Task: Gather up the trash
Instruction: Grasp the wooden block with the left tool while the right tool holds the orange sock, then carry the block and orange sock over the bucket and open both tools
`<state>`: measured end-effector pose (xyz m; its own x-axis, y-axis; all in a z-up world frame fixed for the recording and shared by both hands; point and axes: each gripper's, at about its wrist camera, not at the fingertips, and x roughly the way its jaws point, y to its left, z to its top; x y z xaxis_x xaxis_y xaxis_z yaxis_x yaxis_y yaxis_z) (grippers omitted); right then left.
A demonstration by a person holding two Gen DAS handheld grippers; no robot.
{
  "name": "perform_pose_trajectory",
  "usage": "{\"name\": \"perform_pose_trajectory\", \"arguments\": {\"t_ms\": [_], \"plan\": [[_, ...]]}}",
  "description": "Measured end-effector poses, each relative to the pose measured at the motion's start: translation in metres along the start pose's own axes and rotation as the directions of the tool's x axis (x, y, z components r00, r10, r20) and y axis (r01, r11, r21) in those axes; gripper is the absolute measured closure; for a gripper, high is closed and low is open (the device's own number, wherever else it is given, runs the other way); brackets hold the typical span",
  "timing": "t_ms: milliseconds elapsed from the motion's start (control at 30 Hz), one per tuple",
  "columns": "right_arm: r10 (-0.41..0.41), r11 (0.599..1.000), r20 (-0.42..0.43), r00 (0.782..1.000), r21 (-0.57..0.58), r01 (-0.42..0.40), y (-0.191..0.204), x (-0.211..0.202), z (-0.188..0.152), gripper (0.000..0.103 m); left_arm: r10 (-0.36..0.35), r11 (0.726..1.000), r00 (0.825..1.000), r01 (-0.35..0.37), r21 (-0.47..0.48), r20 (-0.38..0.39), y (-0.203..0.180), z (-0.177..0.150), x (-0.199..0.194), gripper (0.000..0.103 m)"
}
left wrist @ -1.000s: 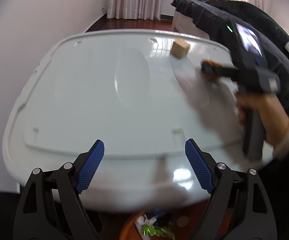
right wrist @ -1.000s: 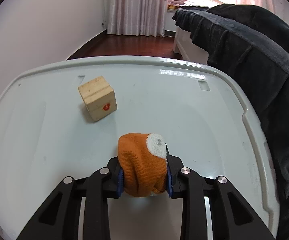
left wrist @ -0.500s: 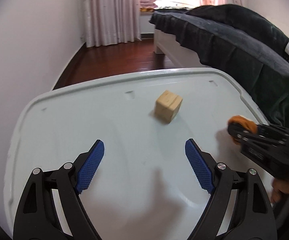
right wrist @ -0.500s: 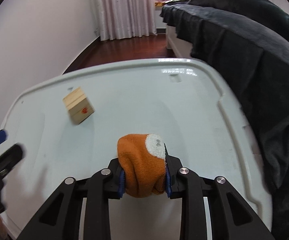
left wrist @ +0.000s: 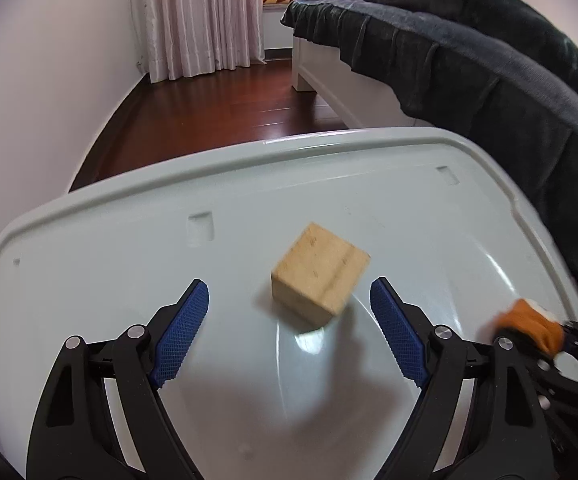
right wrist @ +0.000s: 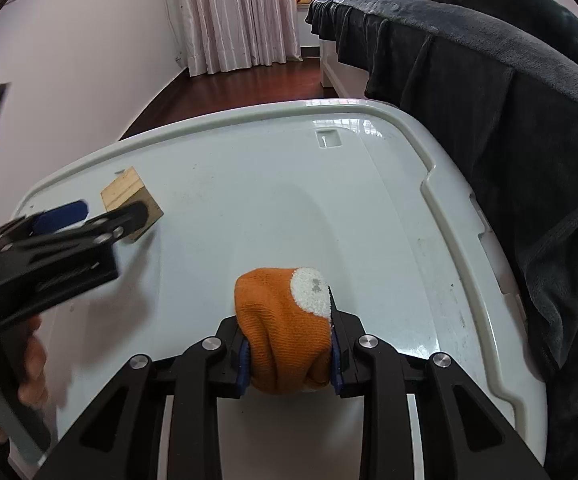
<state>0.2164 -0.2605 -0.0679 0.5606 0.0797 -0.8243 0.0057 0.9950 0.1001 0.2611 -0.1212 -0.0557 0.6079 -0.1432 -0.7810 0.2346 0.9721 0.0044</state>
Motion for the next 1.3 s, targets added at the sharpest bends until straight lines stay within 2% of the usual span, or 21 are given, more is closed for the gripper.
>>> {"name": "perform_pose_trajectory", "arguments": {"t_ms": [100, 200, 233, 300, 433, 700, 833, 1000, 1300], "plan": [[0.004, 1.0, -0.002, 1.0, 0.005, -0.004, 0.0, 0.0, 0.0, 0.074, 0.015, 1.0, 1.0, -0.015, 0.024, 0.002, -0.003, 0.003, 0.009, 0.023], [0.01, 1.0, -0.006, 1.0, 0.016, -0.009, -0.001, 0.0, -0.001, 0.074, -0.001, 0.999, 1.0, 0.002, 0.052, -0.022, -0.009, 0.006, 0.018, 0.038], [0.011, 1.0, -0.008, 1.0, 0.021, -0.011, -0.001, 0.0, -0.001, 0.074, -0.002, 0.998, 1.0, 0.003, 0.055, -0.016, -0.01, 0.007, 0.018, 0.051], [0.01, 1.0, -0.008, 1.0, 0.019, -0.01, -0.001, 0.0, 0.0, 0.074, -0.002, 0.996, 1.0, 0.003, 0.087, -0.008, -0.015, 0.009, 0.018, 0.059], [0.004, 1.0, -0.007, 1.0, 0.01, -0.004, -0.001, 0.001, -0.001, 0.074, 0.034, 0.991, 0.999, -0.035, 0.127, 0.007, -0.024, 0.008, 0.016, 0.06], [0.0, 1.0, 0.001, 1.0, -0.001, 0.0, 0.001, -0.001, -0.002, 0.074, 0.063, 0.994, 0.998, -0.063, 0.087, -0.002, -0.018, -0.001, 0.007, 0.06], [0.004, 1.0, 0.004, 1.0, -0.001, -0.004, 0.0, -0.002, -0.004, 0.074, 0.087, 0.995, 0.996, -0.086, 0.054, -0.018, -0.009, -0.016, -0.005, 0.06], [0.028, 1.0, 0.007, 1.0, 0.01, -0.028, 0.001, -0.013, -0.008, 0.074, 0.103, 0.994, 0.994, -0.104, -0.019, -0.02, 0.011, -0.045, -0.044, 0.06], [0.091, 0.994, 0.069, 0.993, -0.075, -0.086, 0.03, -0.067, -0.036, 0.074, 0.126, 0.985, 0.992, -0.127, -0.12, -0.014, 0.032, -0.098, -0.126, 0.06]]}}
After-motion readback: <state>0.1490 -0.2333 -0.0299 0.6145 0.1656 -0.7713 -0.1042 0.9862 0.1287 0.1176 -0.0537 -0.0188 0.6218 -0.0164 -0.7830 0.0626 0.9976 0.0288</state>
